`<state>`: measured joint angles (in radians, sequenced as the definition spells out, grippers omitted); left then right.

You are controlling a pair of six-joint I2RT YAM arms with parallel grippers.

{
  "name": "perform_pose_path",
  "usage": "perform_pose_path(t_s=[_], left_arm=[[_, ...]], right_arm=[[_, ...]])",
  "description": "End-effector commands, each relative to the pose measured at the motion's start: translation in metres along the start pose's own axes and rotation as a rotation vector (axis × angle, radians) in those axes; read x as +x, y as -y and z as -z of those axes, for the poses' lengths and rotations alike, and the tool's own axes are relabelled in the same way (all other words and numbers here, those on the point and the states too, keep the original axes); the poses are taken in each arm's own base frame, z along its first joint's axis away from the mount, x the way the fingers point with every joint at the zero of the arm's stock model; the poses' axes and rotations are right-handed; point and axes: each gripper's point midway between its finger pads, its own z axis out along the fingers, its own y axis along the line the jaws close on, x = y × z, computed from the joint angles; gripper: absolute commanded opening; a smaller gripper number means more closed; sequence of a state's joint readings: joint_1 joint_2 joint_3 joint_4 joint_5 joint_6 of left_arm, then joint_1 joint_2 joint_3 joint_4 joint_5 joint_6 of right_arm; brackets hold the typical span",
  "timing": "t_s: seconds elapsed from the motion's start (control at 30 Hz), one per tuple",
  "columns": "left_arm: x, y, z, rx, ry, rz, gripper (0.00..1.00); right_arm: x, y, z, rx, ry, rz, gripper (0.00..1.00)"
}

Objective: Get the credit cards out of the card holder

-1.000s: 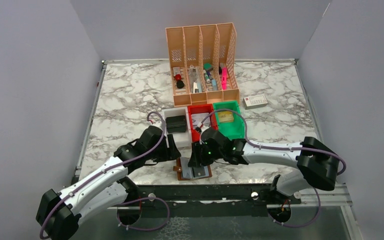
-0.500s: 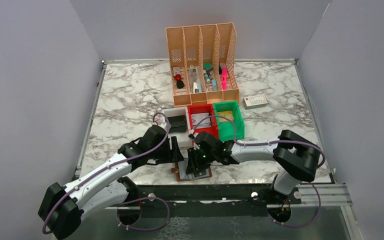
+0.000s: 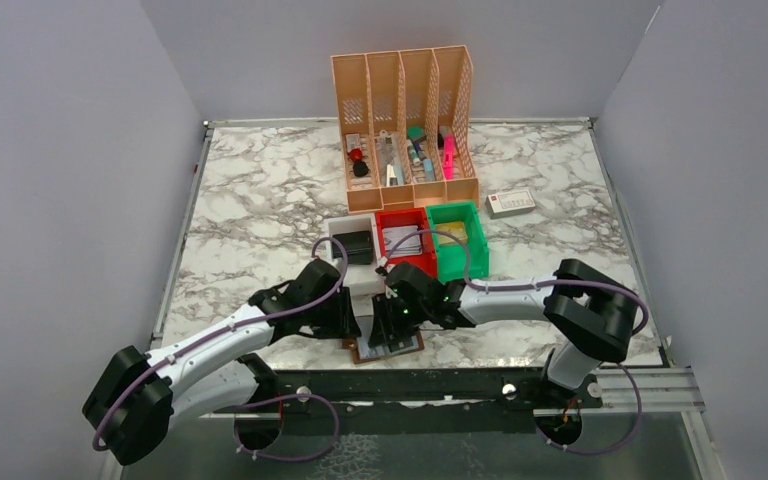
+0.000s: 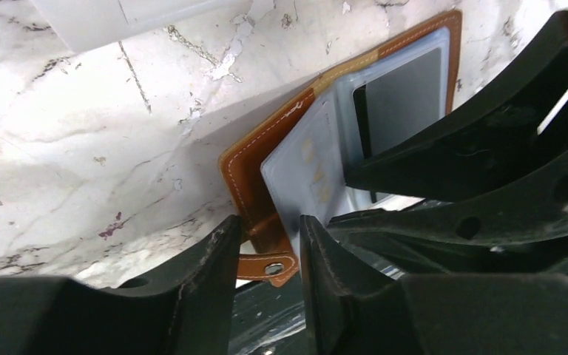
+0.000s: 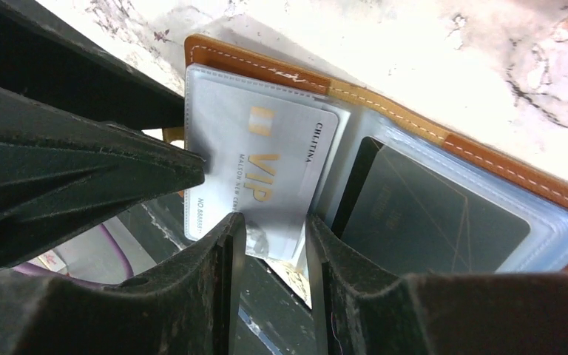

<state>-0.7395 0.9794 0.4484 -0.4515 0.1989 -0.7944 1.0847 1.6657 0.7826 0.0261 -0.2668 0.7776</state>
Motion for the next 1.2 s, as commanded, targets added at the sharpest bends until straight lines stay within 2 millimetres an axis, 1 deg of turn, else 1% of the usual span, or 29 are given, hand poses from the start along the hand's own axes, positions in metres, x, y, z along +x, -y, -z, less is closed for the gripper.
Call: perform_pose_path(t_s=[0.0,0.03,0.17,0.23,0.33,0.4,0.43,0.47,0.53,0.57,0.6,0.7,0.77,0.83,0.9,0.93,0.97,1.07,1.17], left_arm=[[-0.001,0.007,-0.003,0.032,0.008,0.001,0.32],[0.000,0.006,-0.003,0.031,0.005,-0.001,0.26],[0.003,0.003,-0.006,0.019,-0.006,-0.010,0.10],[0.002,0.002,-0.007,0.014,-0.004,-0.011,0.08],[0.001,0.001,-0.007,0.006,-0.002,-0.016,0.08],[0.001,-0.001,-0.009,-0.003,-0.004,-0.016,0.09],[0.002,-0.001,-0.009,-0.005,-0.006,-0.016,0.12],[0.002,-0.001,-0.009,-0.005,-0.006,-0.016,0.16],[0.000,0.000,-0.008,-0.003,0.004,-0.015,0.27],[-0.002,0.000,-0.007,-0.001,0.014,-0.013,0.34],[-0.004,0.002,-0.006,0.004,0.028,-0.014,0.38],[-0.012,0.011,0.001,0.035,0.064,-0.022,0.43],[-0.015,0.019,0.005,0.070,0.078,-0.037,0.43],[-0.016,0.023,0.008,0.089,0.083,-0.043,0.44],[-0.016,0.024,0.009,0.096,0.087,-0.040,0.52],[-0.016,0.023,0.009,0.096,0.089,-0.037,0.59],[-0.015,0.023,0.009,0.094,0.090,-0.034,0.61],[-0.011,0.018,0.004,0.087,0.074,-0.026,0.62],[-0.005,0.013,-0.002,0.067,0.037,-0.021,0.61]], right_arm=[[-0.001,0.016,0.005,0.082,0.041,-0.033,0.41],[-0.002,0.017,0.005,0.090,0.047,-0.038,0.41],[-0.004,0.020,0.008,0.105,0.069,-0.048,0.41],[-0.005,0.020,0.008,0.107,0.071,-0.047,0.41],[-0.007,0.019,0.010,0.108,0.078,-0.047,0.41],[-0.010,0.018,0.014,0.111,0.102,-0.050,0.43],[-0.011,0.020,0.016,0.116,0.113,-0.053,0.44],[-0.012,0.019,0.018,0.115,0.123,-0.054,0.44],[-0.013,0.017,0.018,0.101,0.125,-0.041,0.45],[-0.011,0.014,0.017,0.083,0.113,-0.031,0.44],[-0.009,0.011,0.015,0.062,0.097,-0.020,0.44],[-0.002,0.010,0.007,0.042,0.047,-0.001,0.43],[0.001,0.015,0.003,0.066,0.031,-0.004,0.43],[0.002,0.022,0.002,0.106,0.026,-0.003,0.43],[0.001,0.026,0.002,0.126,0.024,0.002,0.44],[0.001,0.027,0.002,0.134,0.022,0.005,0.44],[0.001,0.027,0.003,0.136,0.022,0.004,0.44],[-0.002,0.023,0.005,0.119,0.038,0.000,0.45],[-0.006,0.017,0.010,0.099,0.067,-0.002,0.46]])
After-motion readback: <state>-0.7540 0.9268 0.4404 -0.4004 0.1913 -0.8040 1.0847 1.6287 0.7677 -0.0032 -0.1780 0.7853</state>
